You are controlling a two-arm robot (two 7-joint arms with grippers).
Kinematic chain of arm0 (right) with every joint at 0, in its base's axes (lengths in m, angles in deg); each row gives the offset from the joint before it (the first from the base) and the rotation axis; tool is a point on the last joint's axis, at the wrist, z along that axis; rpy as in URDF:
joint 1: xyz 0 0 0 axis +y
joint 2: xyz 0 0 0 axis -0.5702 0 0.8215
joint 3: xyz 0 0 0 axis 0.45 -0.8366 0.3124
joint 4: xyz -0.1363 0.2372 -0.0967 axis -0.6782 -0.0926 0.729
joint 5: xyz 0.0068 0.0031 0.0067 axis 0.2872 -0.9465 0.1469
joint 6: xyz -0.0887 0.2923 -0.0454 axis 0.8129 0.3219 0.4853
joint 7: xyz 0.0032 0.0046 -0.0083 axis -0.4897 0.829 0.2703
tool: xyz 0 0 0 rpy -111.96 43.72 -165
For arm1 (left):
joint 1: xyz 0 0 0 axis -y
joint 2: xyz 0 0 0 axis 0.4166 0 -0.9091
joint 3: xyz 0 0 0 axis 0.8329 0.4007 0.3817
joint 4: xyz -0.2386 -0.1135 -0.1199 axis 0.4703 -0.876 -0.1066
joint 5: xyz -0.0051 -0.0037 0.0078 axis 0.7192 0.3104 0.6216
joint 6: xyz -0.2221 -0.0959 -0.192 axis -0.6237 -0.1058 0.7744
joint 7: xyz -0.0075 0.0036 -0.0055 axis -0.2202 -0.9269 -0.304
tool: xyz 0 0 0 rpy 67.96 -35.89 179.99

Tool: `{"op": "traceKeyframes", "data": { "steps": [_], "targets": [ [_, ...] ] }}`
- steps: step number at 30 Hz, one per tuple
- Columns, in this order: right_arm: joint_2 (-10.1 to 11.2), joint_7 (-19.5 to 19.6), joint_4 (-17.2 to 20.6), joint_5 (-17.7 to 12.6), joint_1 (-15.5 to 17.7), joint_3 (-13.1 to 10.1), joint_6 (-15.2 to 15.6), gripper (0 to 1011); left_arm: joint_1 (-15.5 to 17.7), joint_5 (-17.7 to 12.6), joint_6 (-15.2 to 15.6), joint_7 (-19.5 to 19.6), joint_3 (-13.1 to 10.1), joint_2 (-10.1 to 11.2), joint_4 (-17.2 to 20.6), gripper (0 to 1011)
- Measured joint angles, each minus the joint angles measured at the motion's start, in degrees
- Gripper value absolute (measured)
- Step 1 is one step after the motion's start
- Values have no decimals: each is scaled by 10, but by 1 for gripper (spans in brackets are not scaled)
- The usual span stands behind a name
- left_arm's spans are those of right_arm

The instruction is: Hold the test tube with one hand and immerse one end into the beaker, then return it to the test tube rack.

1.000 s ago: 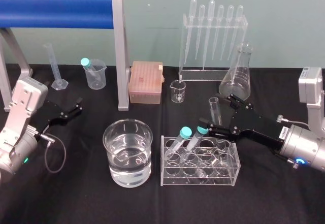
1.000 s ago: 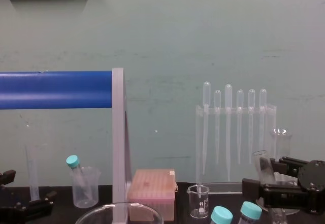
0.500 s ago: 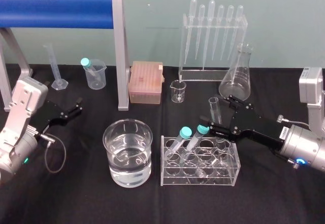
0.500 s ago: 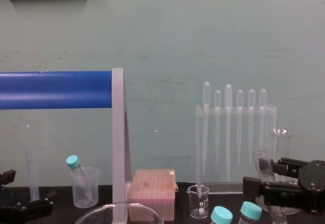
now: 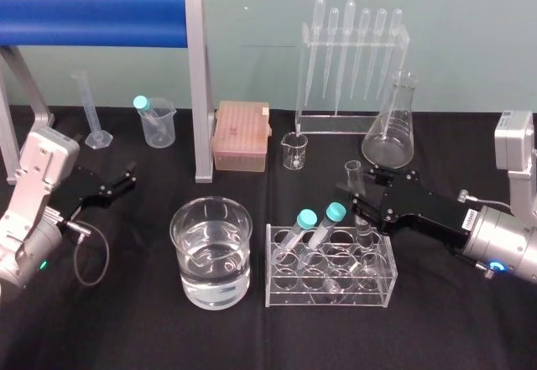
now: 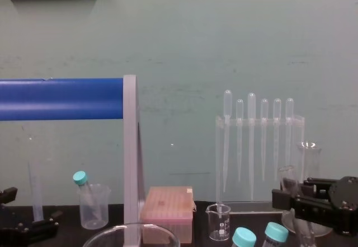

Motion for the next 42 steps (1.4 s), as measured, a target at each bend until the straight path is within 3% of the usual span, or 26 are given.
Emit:
{"op": "traceKeyframes", "data": {
  "steps": [7,27,42],
  "targets": [
    [0,0,0,0,0,0,0,233,0,0,0,0,0,0,0,1000],
    [0,0,0,0,0,0,0,227,0,0,0,0,0,0,0,1000],
    [7,-2,31,-36,13,-27,-10,227,0,0,0,0,0,0,0,1000]
  ]
}}
